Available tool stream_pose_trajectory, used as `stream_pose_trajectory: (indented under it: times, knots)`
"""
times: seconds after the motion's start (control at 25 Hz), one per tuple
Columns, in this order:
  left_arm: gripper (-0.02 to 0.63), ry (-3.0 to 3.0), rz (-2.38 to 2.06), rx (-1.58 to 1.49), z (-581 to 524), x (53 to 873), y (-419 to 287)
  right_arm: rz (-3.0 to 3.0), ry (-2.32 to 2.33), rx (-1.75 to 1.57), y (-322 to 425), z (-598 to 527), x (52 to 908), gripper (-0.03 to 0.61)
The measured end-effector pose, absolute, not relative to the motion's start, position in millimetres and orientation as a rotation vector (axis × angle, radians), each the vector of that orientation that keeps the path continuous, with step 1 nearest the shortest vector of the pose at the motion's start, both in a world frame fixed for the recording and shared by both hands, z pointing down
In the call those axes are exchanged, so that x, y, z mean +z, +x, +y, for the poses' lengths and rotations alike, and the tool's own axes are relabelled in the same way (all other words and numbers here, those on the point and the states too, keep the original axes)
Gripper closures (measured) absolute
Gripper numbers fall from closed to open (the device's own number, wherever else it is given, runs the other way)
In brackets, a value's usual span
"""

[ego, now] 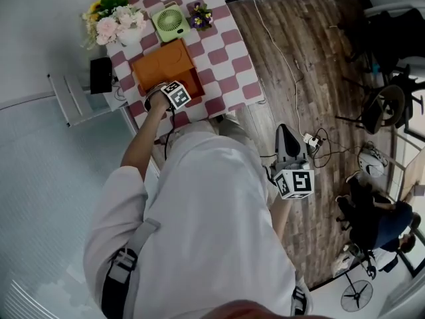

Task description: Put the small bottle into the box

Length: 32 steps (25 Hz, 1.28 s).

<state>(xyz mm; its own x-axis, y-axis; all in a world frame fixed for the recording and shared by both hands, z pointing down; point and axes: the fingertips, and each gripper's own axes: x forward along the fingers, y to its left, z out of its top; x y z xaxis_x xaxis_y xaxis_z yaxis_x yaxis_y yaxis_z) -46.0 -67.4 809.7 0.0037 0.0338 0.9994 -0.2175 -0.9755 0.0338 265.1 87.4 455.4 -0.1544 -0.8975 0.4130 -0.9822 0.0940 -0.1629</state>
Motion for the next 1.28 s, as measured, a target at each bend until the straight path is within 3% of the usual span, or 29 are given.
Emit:
stream_pose_trajectory:
  times: [0.16,0.48,0.92,1.28]
  knots:
    - [0.327,2.156,-0.19,1.993,-63.4,787.9,-41.2,-2.19,1.876,0.589,259.8,85.0,455.2,0.575]
    - [0.322,2.293,-0.303,1.633,-56.8,728.7,-37.2,-2.292,1.764,0.546,234.3,64.6,448.9,0.575]
    - [0.472,2.56,-0.579,0.718,-27.0,574.3,-44.9,-2.479,1.442,0.481,141.6,17.8,441.9,0.575]
    - [0.612,2.683,-0.845,0.386,-5.3,494.9,-85.7,-2.582,1.278,0.419,41.5,-2.6,421.9,0.575]
